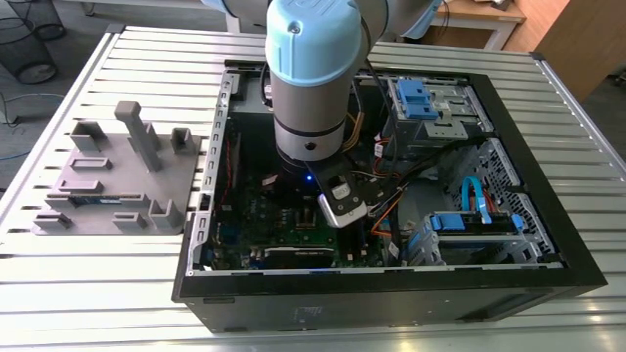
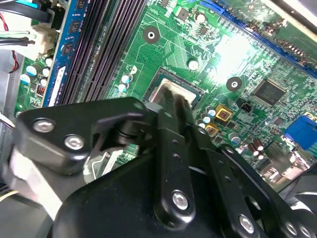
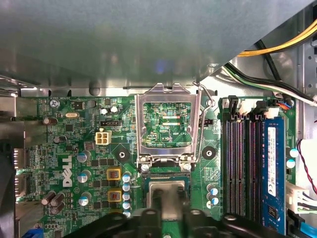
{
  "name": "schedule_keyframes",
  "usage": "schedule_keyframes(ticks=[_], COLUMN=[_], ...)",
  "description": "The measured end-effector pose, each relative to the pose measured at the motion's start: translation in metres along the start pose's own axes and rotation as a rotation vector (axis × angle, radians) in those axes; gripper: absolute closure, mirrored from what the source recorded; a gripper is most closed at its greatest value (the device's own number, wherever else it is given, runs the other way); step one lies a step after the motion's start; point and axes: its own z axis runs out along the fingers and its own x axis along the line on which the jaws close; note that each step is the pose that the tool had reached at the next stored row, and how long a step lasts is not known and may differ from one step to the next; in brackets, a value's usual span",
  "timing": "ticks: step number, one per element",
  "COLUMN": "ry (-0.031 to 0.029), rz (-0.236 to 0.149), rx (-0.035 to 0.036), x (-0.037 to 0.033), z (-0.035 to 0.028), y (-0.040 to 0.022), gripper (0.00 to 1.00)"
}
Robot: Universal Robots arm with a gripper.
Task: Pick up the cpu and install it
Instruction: 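Place the cpu into insertion slot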
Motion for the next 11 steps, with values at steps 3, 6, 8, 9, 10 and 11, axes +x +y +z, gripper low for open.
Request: schedule_keyframes(ticks=[3, 6, 8, 9, 10, 11], ry=[0.0000, 0.0000, 0.0000, 0.0002, 0.0002, 0.0001], rz=[0.000, 0.000, 0.000, 0.005, 0.013, 0.016], rx=[0.0000, 0.0000, 0.0001, 0.0005, 0.0011, 0.0012], x=[0.0000, 0.0000, 0.0000, 0.0000, 0.0000, 0.0000], z=[-0.0001, -0.0001, -0.0001, 0.0001, 0.0003, 0.0003], y=[0.0000, 0.0000, 0.0000, -0.0001, -0.0001, -0.0001], gripper=[0.86, 0.89, 0.89, 0.89, 0.89, 0.89])
